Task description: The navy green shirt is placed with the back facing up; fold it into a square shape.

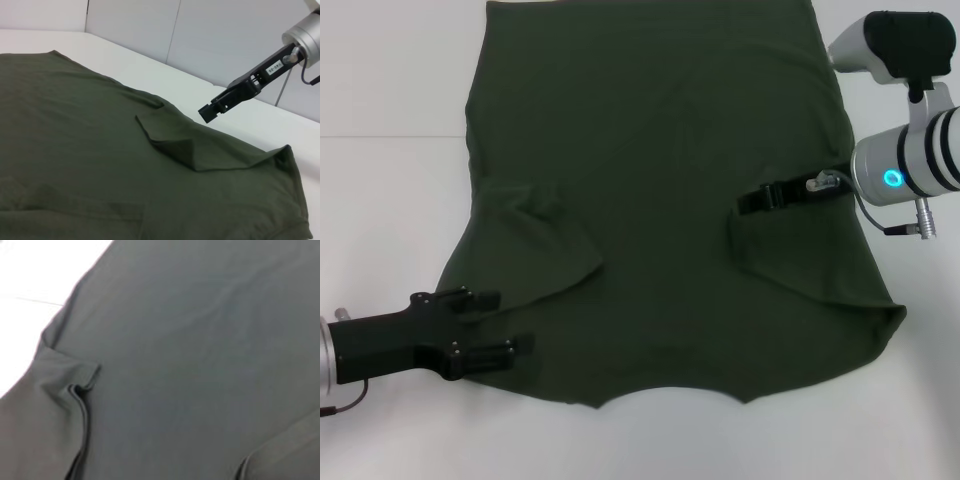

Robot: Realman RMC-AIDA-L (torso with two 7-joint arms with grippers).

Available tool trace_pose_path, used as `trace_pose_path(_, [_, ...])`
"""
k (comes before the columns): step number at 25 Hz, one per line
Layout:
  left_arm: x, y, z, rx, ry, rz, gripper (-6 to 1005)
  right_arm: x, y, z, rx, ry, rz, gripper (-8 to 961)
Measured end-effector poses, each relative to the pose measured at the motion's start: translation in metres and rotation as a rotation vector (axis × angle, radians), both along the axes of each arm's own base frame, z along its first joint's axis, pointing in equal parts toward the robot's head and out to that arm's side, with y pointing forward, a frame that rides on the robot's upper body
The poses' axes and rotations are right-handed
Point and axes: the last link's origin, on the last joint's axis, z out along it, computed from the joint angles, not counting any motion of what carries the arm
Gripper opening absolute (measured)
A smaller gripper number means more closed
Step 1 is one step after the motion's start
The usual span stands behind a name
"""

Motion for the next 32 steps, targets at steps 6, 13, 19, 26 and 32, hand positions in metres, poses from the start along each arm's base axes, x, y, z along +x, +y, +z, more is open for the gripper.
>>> trace_pose_path(6, [0.000,0.000,0.002,-0.006,-0.024,0.032,849,0.008,-0.007,0.010,-0.001,0.121,-0.007,385])
trace_pose_path(13, [0.004,0.000,0.014,-0.051,-0.115,0.119,849,0.034,-0.038,0.043,-0.012,0.390,0.066,683])
trace_pose_path(19, [0.007,-0.007,0.034,-0.065,-0.219,0.125,851,0.069,-0.079,0.058,-0.012,0.437,0.204,903])
trace_pose_path(26, [0.002,-0.012,0.040,-0.096,-0.228,0.166,852,0.094,-0.133,0.037,-0.057,0.350,0.499,939])
trace_pose_path(32, [-0.006,-0.011,0.049,-0.153,-0.258,0.338,850,0.107,-0.158,0.019,-0.048,0.302,0.629,939])
